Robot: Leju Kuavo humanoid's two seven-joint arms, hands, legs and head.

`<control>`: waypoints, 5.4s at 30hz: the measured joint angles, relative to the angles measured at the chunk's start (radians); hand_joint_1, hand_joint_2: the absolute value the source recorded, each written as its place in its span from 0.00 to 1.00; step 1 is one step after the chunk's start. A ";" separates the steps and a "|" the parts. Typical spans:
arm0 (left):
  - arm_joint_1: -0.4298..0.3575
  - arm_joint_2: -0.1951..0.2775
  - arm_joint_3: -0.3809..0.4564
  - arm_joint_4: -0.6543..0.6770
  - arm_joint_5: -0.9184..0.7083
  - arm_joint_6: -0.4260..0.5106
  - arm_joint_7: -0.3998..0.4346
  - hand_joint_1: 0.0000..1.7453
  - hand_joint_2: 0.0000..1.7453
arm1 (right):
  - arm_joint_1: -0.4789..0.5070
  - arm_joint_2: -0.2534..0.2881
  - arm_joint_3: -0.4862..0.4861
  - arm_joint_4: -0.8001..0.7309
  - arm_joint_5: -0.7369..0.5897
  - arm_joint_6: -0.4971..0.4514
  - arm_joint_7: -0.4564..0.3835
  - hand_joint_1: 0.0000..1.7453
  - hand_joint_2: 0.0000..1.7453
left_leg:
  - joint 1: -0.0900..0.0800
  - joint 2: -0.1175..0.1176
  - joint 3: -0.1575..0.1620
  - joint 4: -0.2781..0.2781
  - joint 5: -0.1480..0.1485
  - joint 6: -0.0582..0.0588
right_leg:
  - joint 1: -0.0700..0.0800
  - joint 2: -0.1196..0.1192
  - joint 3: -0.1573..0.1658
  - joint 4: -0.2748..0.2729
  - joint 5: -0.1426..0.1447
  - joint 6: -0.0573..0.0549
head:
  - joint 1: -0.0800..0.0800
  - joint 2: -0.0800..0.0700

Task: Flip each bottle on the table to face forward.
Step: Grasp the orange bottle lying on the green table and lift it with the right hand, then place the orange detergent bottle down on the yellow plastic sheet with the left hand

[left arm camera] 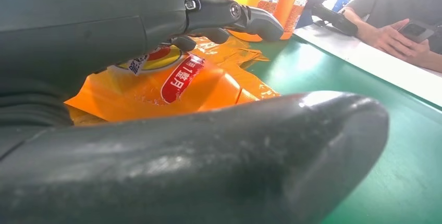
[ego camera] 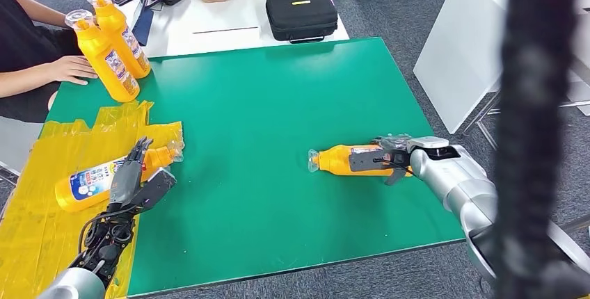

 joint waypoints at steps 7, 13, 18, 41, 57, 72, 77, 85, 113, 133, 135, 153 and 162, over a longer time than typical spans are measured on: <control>0.025 0.000 0.003 -0.038 0.077 -0.032 -0.046 0.00 0.00 | 0.004 0.028 0.016 0.031 0.038 -0.019 0.034 1.00 1.00 | 0.001 0.003 0.004 0.000 -0.003 -0.002 | 0.001 0.004 0.002 0.000 -0.001 0.000 | 0.000 0.000; 0.069 -0.005 0.016 -0.139 0.281 -0.238 -0.116 0.00 0.00 | 0.011 0.042 0.014 0.043 0.022 -0.049 0.041 1.00 1.00 | 0.001 0.004 0.009 0.000 -0.004 -0.002 | 0.001 0.006 0.006 0.000 -0.002 0.000 | 0.000 0.000; 0.128 -0.012 0.033 -0.290 0.582 -0.525 -0.110 0.00 0.00 | 0.036 0.059 -0.055 0.030 -0.151 -0.103 -0.041 1.00 1.00 | 0.001 0.007 0.008 0.000 -0.004 -0.002 | 0.000 0.009 0.006 0.000 0.000 0.000 | 0.001 0.000; 0.338 -0.150 0.011 -0.908 1.016 -0.666 -0.012 0.00 1.00 | 0.087 0.404 -0.341 -0.164 -0.486 -0.182 -0.139 1.00 1.00 | 0.002 0.012 -0.008 0.000 -0.002 -0.002 | 0.001 0.012 -0.011 0.000 0.002 -0.002 | 0.001 0.000; 0.329 -0.207 -0.042 -0.859 1.011 -0.610 -0.005 0.00 1.00 | 0.042 0.659 -0.212 -0.054 -0.607 -0.319 -0.080 1.00 1.00 | 0.003 0.012 -0.011 0.000 -0.002 -0.002 | 0.001 0.014 -0.014 0.000 0.002 -0.003 | 0.001 0.000; 0.329 -0.210 -0.048 -0.858 1.016 -0.616 0.004 0.00 1.00 | 0.020 0.661 -0.109 -0.050 -0.675 -0.340 -0.052 1.00 1.00 | 0.002 0.011 -0.011 0.000 -0.002 -0.002 | 0.001 0.014 -0.015 0.000 0.002 -0.003 | 0.001 0.000; 0.328 -0.211 -0.055 -0.854 1.023 -0.622 0.005 0.00 1.00 | 0.017 0.662 -0.067 -0.050 -0.713 -0.351 -0.019 1.00 1.00 | 0.002 0.011 -0.011 0.000 -0.002 -0.002 | 0.001 0.014 -0.015 0.000 0.002 -0.003 | 0.001 0.000; 0.325 -0.215 -0.069 -0.851 1.052 -0.615 0.035 0.00 1.00 | 0.016 0.663 0.174 -0.074 -0.855 -0.437 0.122 1.00 1.00 | 0.002 0.012 -0.011 0.000 -0.003 -0.002 | 0.001 0.014 -0.015 0.000 0.001 -0.003 | 0.000 0.000; 0.348 -0.220 -0.011 -0.758 1.163 -0.732 0.127 1.00 1.00 | 0.043 0.650 0.540 -0.166 -0.694 -0.528 0.290 1.00 1.00 | 0.002 0.012 -0.011 0.000 -0.003 -0.002 | 0.001 0.014 -0.016 0.000 0.001 -0.003 | 0.000 0.000; 0.340 -0.172 -0.018 -0.881 0.713 -0.408 0.064 1.00 1.00 | 0.042 0.622 0.387 0.008 -0.797 -0.458 -0.199 0.00 0.00 | 0.002 0.011 -0.012 0.000 -0.002 -0.002 | 0.001 0.014 -0.016 0.000 0.002 -0.003 | 0.000 0.000; 0.345 -0.148 -0.005 -0.919 0.686 -0.384 0.062 1.00 1.00 | 0.045 0.589 0.305 0.000 -0.759 -0.435 -0.265 0.00 0.00 | 0.002 0.010 -0.012 0.000 -0.002 -0.002 | 0.001 0.013 -0.015 0.000 0.002 -0.003 | 0.001 0.000; 0.444 -0.177 0.143 -1.119 -0.331 0.248 0.005 1.00 1.00 | 0.352 0.325 -0.401 -0.649 -0.612 -0.160 -0.448 0.00 0.00 | 0.001 0.005 -0.013 0.000 -0.004 -0.001 | 0.000 0.009 -0.015 -0.002 0.000 0.001 | 0.001 0.000; 0.306 -0.145 0.050 -0.862 -0.668 0.251 0.468 1.00 1.00 | 0.361 0.342 -0.458 -0.692 -0.550 -0.141 -0.447 0.00 0.00 | 0.003 0.006 -0.013 0.000 -0.001 -0.002 | 0.001 0.009 -0.015 -0.001 0.003 -0.001 | 0.000 0.000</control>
